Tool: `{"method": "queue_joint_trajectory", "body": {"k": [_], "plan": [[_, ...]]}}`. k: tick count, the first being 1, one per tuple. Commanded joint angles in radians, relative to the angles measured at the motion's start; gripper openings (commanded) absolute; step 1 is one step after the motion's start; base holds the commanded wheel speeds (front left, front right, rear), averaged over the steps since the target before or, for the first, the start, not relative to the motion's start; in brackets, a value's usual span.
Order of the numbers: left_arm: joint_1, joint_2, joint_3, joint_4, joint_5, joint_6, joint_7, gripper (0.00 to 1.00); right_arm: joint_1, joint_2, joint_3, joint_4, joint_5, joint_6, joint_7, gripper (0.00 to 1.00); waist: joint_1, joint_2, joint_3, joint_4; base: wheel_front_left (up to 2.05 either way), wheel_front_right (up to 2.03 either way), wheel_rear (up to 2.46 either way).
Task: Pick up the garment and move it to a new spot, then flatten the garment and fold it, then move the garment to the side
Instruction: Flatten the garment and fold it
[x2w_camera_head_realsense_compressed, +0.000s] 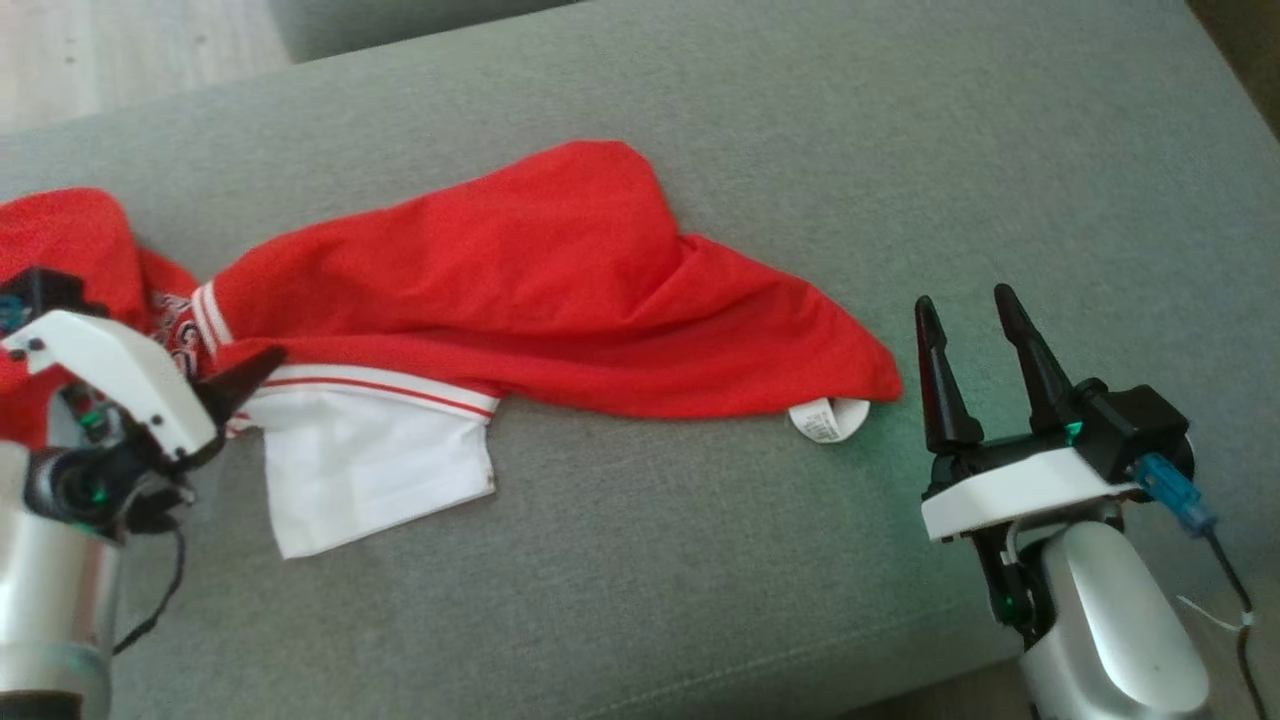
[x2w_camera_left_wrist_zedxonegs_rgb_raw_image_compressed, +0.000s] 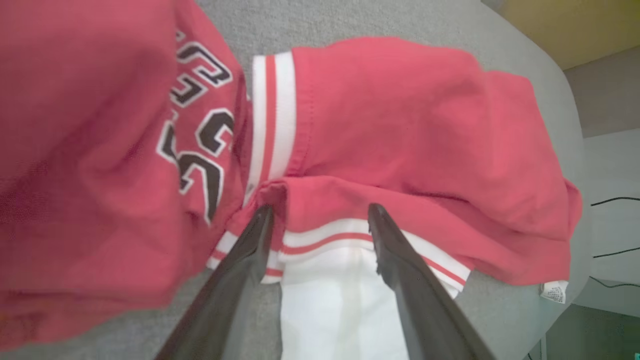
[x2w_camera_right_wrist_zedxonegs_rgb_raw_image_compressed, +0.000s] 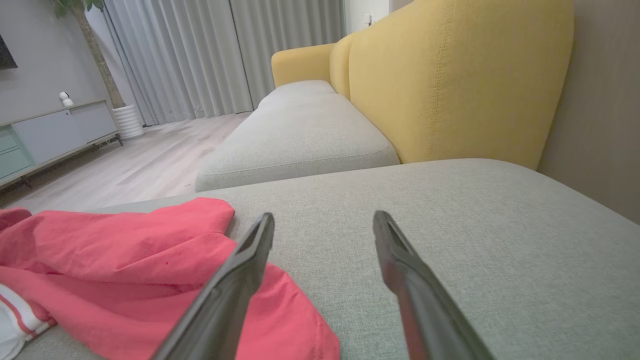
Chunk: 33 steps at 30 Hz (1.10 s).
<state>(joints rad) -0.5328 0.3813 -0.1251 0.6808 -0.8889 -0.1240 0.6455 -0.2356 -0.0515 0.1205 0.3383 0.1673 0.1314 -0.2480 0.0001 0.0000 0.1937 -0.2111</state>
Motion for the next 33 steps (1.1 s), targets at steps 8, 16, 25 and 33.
{"method": "queue_joint_trajectory", "body": {"k": [8,16,25,33], "plan": [[0.025,0.069,-0.067,-0.182,-0.028,-0.006,-0.111,1.0,-0.006,0.001,0.008,-0.007,-0.006,-0.001,-0.012,1.0,-0.0001,0.0,-0.096,0.086,0.0,0.0,0.0],[0.191,0.093,-0.073,-0.42,0.138,0.003,-0.495,1.0,0.036,-0.004,-0.032,-0.034,-0.04,-0.001,-0.013,1.0,-0.0001,0.0,-0.18,0.14,0.0,0.0,0.0],[0.429,-0.011,-0.078,-0.581,0.42,0.156,-0.901,1.0,0.13,-0.004,-0.062,-0.246,-0.078,-0.001,-0.014,1.0,-0.0001,0.0,-0.219,0.203,0.0,0.0,0.0],[0.594,-0.146,0.054,-0.657,0.59,0.234,-0.907,1.0,0.229,-0.007,-0.076,-0.27,-0.103,-0.001,-0.014,1.0,-0.0001,0.0,-0.226,0.212,0.0,0.0,0.0]]}}
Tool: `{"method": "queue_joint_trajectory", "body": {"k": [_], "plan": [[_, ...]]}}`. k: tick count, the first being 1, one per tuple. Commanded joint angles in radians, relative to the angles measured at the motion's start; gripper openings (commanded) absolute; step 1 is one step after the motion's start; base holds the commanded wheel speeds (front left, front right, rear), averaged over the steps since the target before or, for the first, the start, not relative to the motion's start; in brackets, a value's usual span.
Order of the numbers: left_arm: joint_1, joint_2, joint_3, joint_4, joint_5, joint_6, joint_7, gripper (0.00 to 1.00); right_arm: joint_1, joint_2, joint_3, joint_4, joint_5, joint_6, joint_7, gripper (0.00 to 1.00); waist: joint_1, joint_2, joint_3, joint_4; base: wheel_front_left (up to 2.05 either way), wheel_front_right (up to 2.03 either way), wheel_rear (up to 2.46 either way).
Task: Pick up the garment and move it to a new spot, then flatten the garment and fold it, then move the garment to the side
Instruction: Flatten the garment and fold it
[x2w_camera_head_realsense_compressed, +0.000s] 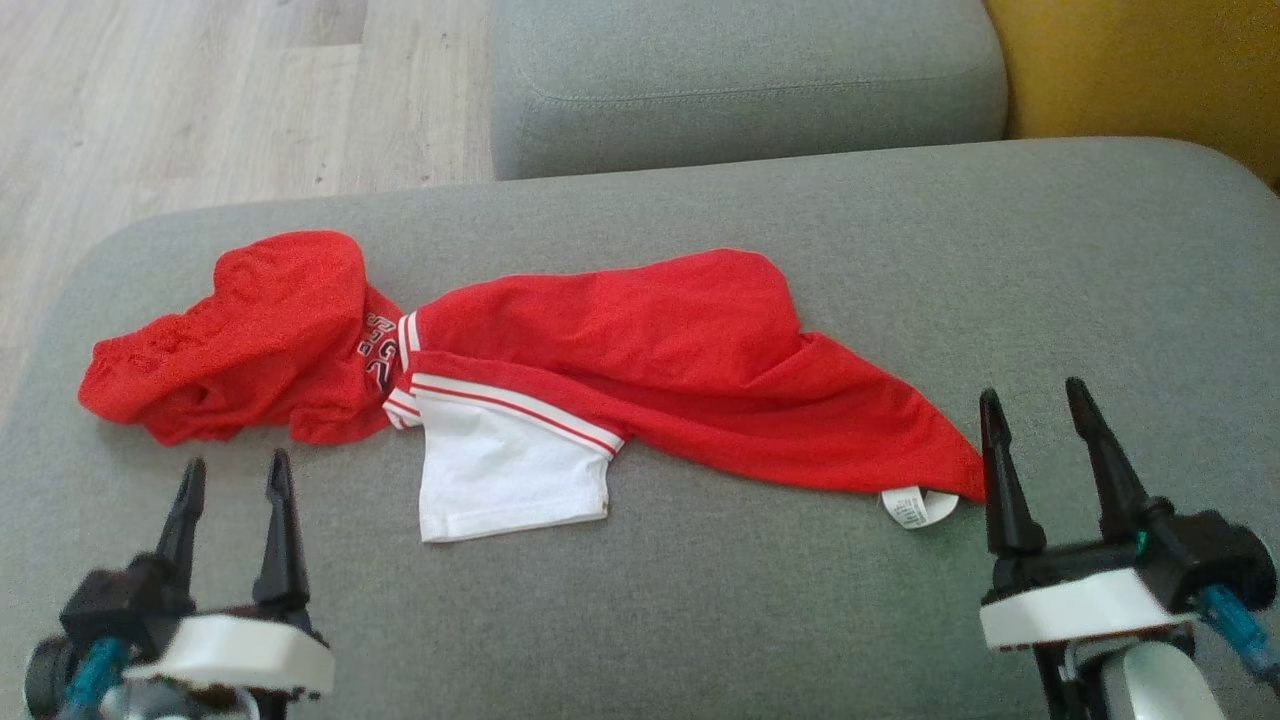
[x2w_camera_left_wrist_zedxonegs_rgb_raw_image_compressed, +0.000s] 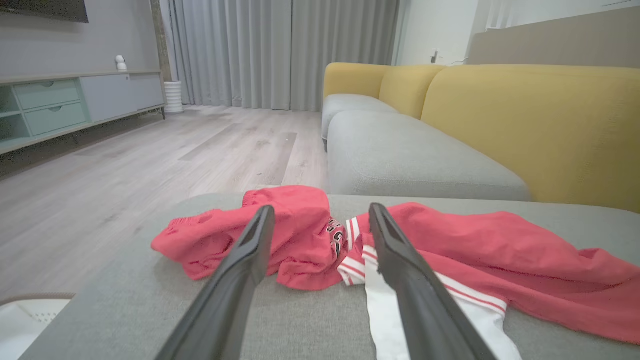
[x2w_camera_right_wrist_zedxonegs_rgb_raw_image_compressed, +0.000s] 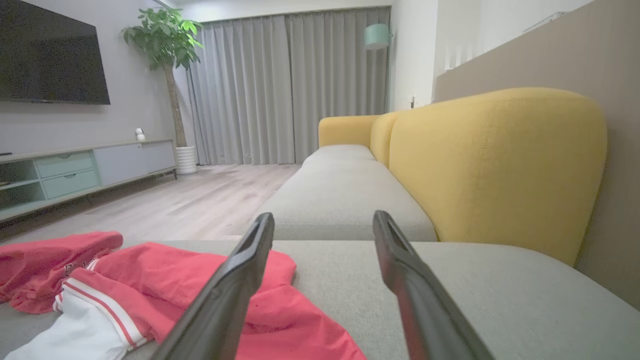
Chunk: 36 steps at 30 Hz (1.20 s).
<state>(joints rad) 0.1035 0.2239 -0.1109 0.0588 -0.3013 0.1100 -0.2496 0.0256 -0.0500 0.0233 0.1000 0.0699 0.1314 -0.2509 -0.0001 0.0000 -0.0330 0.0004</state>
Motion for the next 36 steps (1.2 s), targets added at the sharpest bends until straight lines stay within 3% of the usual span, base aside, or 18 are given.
{"method": "queue_joint_trajectory", "body": {"k": [1,15,20,28,36], "plan": [[-0.03,-0.009,0.059,-0.037,0.017,-0.016,-0.012,1.0,-0.023,-0.013,0.015,0.007,-0.018,-0.001,-0.011,1.0,0.0001,0.0,0.002,0.001,0.0,0.0,0.0],[-0.023,-0.103,0.117,0.051,0.054,-0.137,-0.012,1.0,-0.062,-0.015,-0.033,0.14,-0.01,-0.001,-0.003,1.0,0.0001,0.0,0.008,-0.023,0.0,0.0,0.0],[-0.052,-0.11,0.079,0.121,0.035,-0.161,0.056,1.0,-0.124,-0.011,-0.066,0.215,0.025,-0.001,0.117,1.0,0.0001,0.0,0.023,-0.036,0.0,0.0,0.0],[-0.173,-0.104,-0.008,0.232,0.005,-0.193,0.355,1.0,-0.286,-0.008,-0.083,0.366,0.041,-0.001,0.418,1.0,0.0001,0.0,0.084,-0.026,0.0,0.0,0.0],[-0.318,-0.116,-0.033,0.369,-0.009,-0.186,0.453,1.0,-0.369,-0.002,-0.103,0.461,0.017,-0.001,0.56,1.0,0.0001,0.0,0.14,-0.003,0.0,0.0,0.0]]}}
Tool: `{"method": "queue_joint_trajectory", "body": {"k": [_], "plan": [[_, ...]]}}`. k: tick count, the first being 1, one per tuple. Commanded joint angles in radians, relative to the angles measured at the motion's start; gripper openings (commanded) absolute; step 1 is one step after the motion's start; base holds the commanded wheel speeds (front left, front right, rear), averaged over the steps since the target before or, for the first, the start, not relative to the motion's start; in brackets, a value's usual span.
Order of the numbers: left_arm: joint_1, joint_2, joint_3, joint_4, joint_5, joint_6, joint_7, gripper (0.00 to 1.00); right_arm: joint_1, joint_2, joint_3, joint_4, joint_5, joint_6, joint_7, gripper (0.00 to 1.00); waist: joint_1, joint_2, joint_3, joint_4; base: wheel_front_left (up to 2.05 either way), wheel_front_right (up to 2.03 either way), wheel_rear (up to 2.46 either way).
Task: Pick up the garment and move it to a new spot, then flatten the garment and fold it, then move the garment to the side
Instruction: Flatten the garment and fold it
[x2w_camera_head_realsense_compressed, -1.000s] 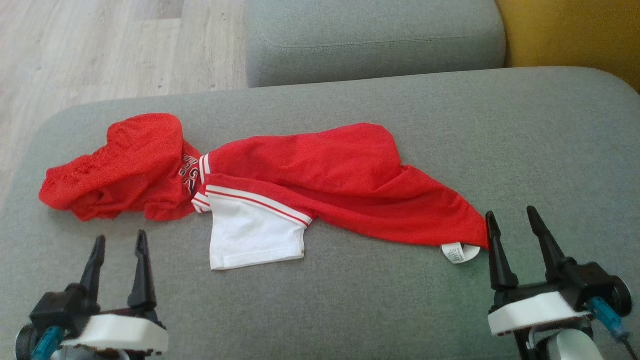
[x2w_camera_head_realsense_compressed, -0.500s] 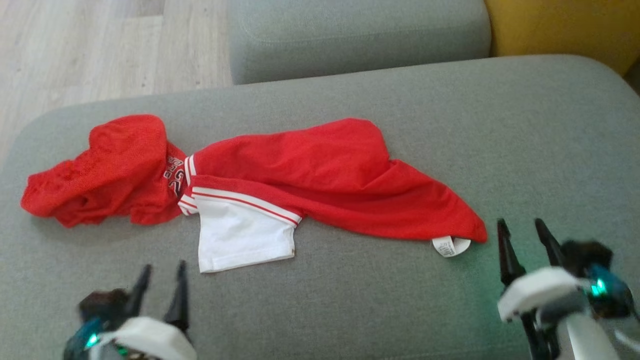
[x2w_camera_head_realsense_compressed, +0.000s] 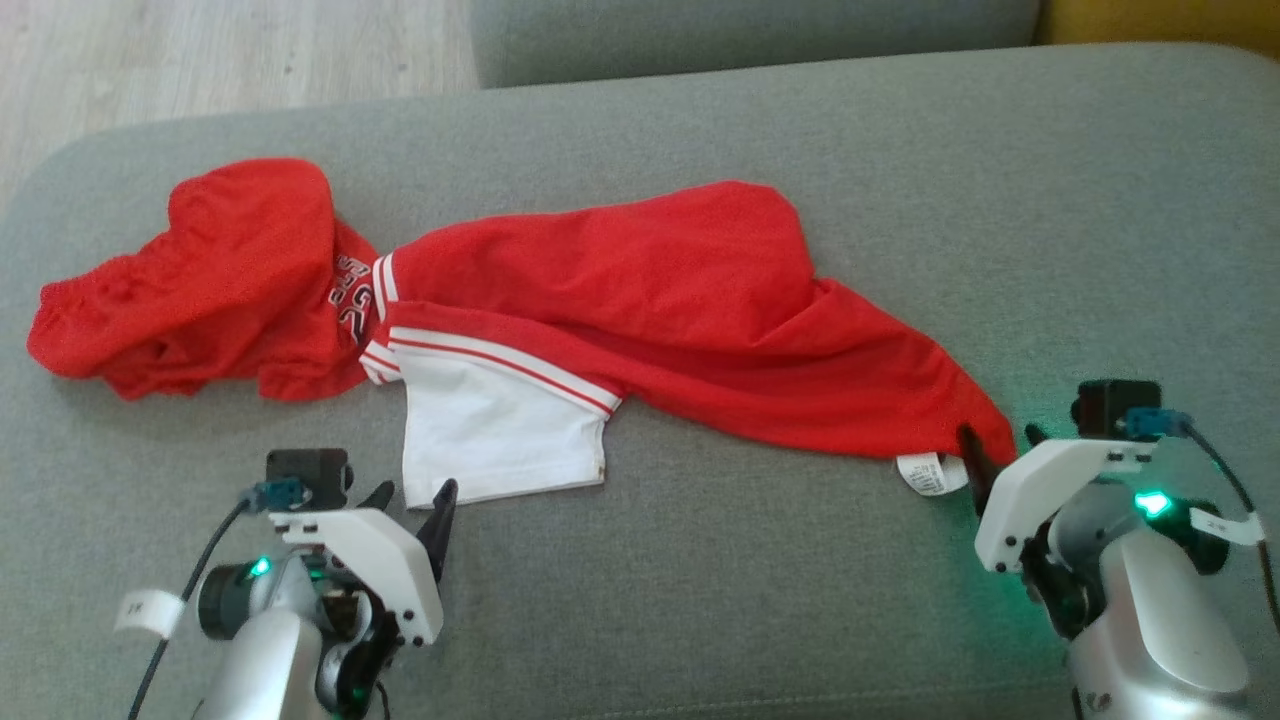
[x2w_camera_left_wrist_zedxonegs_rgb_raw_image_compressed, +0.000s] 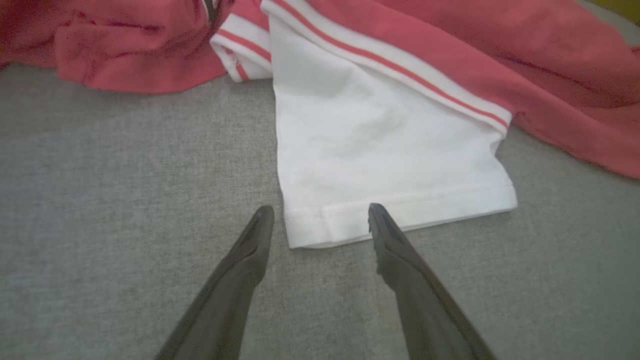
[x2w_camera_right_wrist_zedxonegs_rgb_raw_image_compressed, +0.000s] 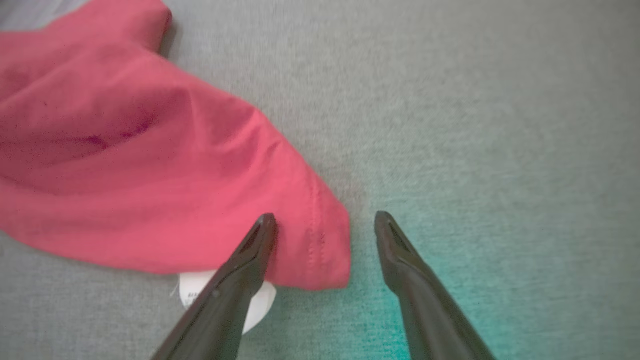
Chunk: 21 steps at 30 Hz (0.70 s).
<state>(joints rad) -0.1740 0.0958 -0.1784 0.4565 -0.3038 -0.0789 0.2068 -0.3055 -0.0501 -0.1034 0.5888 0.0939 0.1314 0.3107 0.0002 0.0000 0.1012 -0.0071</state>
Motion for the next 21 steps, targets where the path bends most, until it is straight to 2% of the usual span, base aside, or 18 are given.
{"method": "queue_joint_trajectory", "body": {"k": [1,4,13,15,16,17,18,19,20,21], "plan": [[-0.051,0.009,0.036,-0.011,-0.011,0.009,0.007,1.0,-0.041,-0.002,0.027,-0.021,-0.003,-0.001,0.013,1.0,-0.0002,0.0,0.01,0.005,0.0,0.0,0.0],[-0.076,0.008,0.032,0.028,-0.01,0.019,0.021,1.0,-0.042,-0.001,0.037,-0.007,0.007,-0.001,0.042,1.0,-0.0002,0.0,0.02,0.008,0.0,0.0,0.0],[-0.128,0.009,0.018,0.103,-0.028,0.001,0.02,1.0,-0.047,0.0,0.085,0.015,0.057,-0.001,0.054,0.98,-0.0002,0.0,0.049,0.009,0.0,0.0,0.0],[-0.137,0.009,0.013,0.118,-0.029,-0.002,0.022,1.0,-0.048,0.0,0.095,0.019,0.064,-0.001,0.06,0.89,-0.0002,0.0,0.053,0.009,0.0,0.0,0.0],[-0.141,0.008,0.011,0.126,-0.033,-0.004,0.024,1.0,-0.046,0.0,0.102,0.021,0.068,-0.001,0.066,0.74,-0.0002,0.0,0.053,0.009,0.0,0.0,0.0],[-0.145,0.008,0.008,0.135,-0.035,-0.007,0.028,0.71,-0.045,0.0,0.109,0.022,0.074,-0.001,0.072,0.62,-0.0002,0.0,0.052,0.009,0.0,0.0,0.0],[-0.148,0.008,0.005,0.142,-0.036,-0.009,0.029,0.35,-0.043,0.0,0.116,0.022,0.079,-0.001,0.075,0.49,-0.0002,0.0,0.051,0.009,0.0,0.0,0.0],[-0.15,0.008,0.003,0.148,-0.039,-0.01,0.028,0.0,-0.042,0.0,0.124,0.02,0.084,-0.001,0.076,0.29,-0.0002,0.0,0.049,0.008,0.0,0.0,0.0],[-0.151,0.008,0.002,0.153,-0.042,-0.011,0.027,0.0,-0.04,0.0,0.13,0.017,0.087,-0.001,0.072,0.0,-0.0002,0.0,0.044,0.008,0.0,0.0,0.0],[-0.15,0.008,0.001,0.157,-0.043,-0.013,0.025,0.0,-0.039,0.0,0.134,0.013,0.09,-0.001,0.062,0.0,-0.0002,0.0,0.039,0.007,0.0,0.0,0.0]]}}
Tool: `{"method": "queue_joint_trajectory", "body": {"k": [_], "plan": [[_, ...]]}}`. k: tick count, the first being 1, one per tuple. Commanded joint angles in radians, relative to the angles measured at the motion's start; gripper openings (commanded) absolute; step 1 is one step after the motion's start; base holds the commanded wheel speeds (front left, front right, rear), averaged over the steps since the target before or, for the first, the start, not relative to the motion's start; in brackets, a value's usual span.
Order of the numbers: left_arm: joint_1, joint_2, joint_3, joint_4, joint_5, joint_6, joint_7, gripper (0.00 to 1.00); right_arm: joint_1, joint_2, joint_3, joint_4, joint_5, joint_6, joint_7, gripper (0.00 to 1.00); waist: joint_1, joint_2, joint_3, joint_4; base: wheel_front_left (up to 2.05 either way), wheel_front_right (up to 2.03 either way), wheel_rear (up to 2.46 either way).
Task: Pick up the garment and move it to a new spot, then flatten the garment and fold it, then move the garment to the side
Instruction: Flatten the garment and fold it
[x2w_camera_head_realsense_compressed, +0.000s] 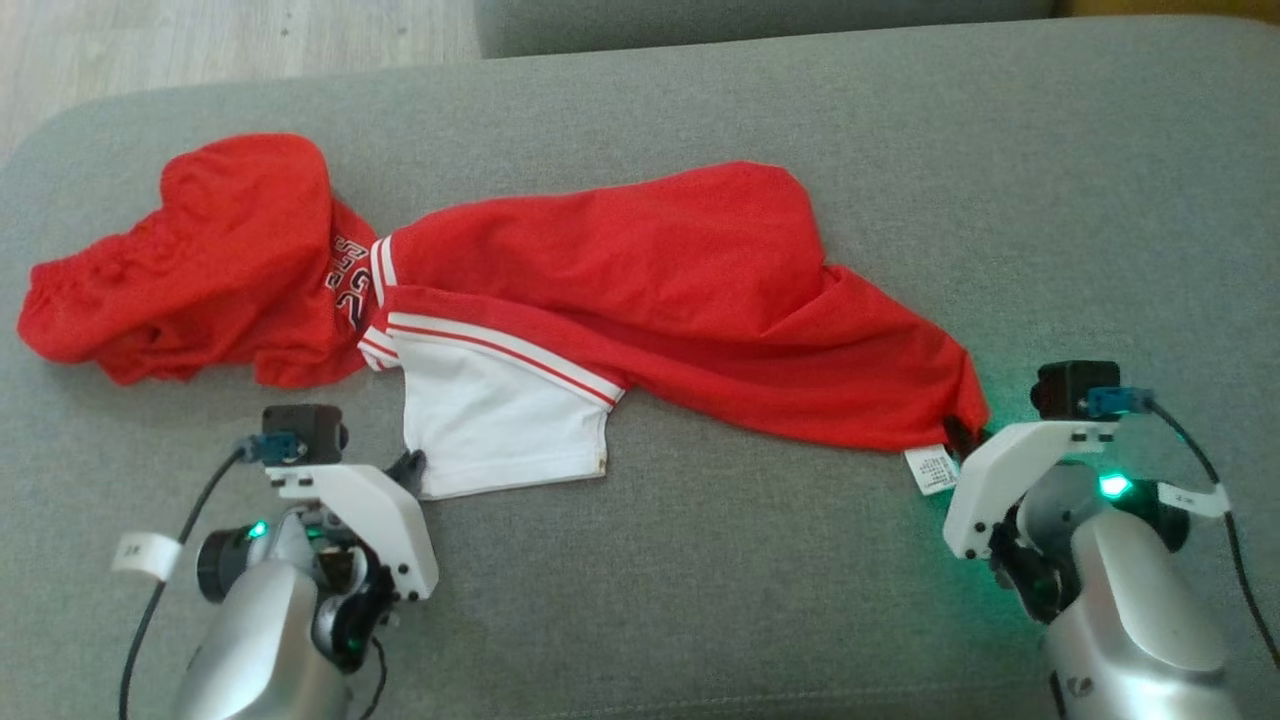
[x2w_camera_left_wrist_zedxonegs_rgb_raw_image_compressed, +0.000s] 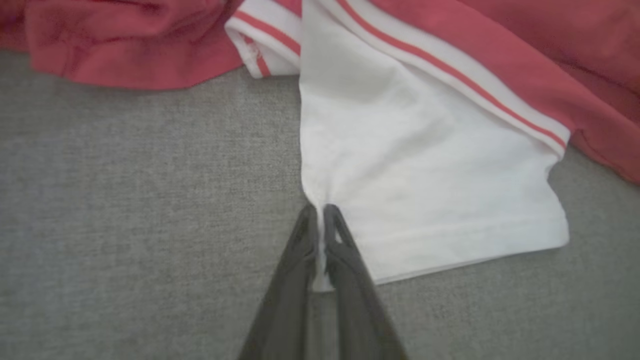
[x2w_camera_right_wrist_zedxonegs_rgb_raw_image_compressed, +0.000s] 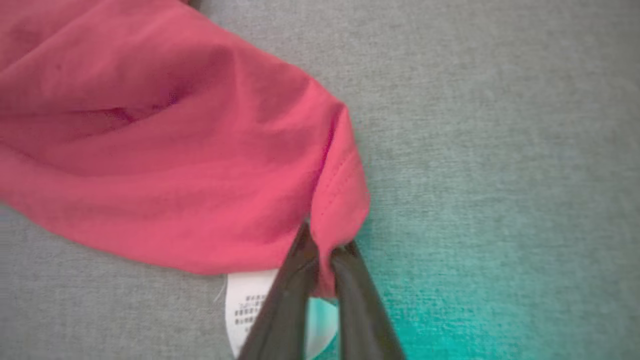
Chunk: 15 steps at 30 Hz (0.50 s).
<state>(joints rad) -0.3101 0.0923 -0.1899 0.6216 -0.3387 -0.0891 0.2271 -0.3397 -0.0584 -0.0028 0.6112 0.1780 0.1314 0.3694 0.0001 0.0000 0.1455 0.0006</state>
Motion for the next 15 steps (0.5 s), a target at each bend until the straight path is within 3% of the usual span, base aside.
{"method": "queue_joint_trajectory", "body": {"k": [1,8,15], "plan": [[-0.013,0.013,0.013,-0.009,-0.011,-0.004,-0.002,0.0,-0.004,0.008,0.036,-0.016,0.01,-0.001,-0.011,0.0,-0.0001,0.0,-0.011,-0.002,0.0,0.0,0.0],[0.019,0.034,0.022,-0.053,-0.02,-0.007,-0.057,0.0,0.012,0.008,0.033,-0.083,0.06,-0.001,-0.117,0.0,-0.0001,0.0,-0.056,-0.006,0.0,0.0,0.0],[0.046,0.078,0.06,-0.255,-0.06,-0.017,-0.107,0.0,0.021,0.008,0.071,-0.248,0.348,-0.001,-0.176,0.0,-0.0001,0.0,-0.069,-0.009,0.0,0.0,0.0]]}}
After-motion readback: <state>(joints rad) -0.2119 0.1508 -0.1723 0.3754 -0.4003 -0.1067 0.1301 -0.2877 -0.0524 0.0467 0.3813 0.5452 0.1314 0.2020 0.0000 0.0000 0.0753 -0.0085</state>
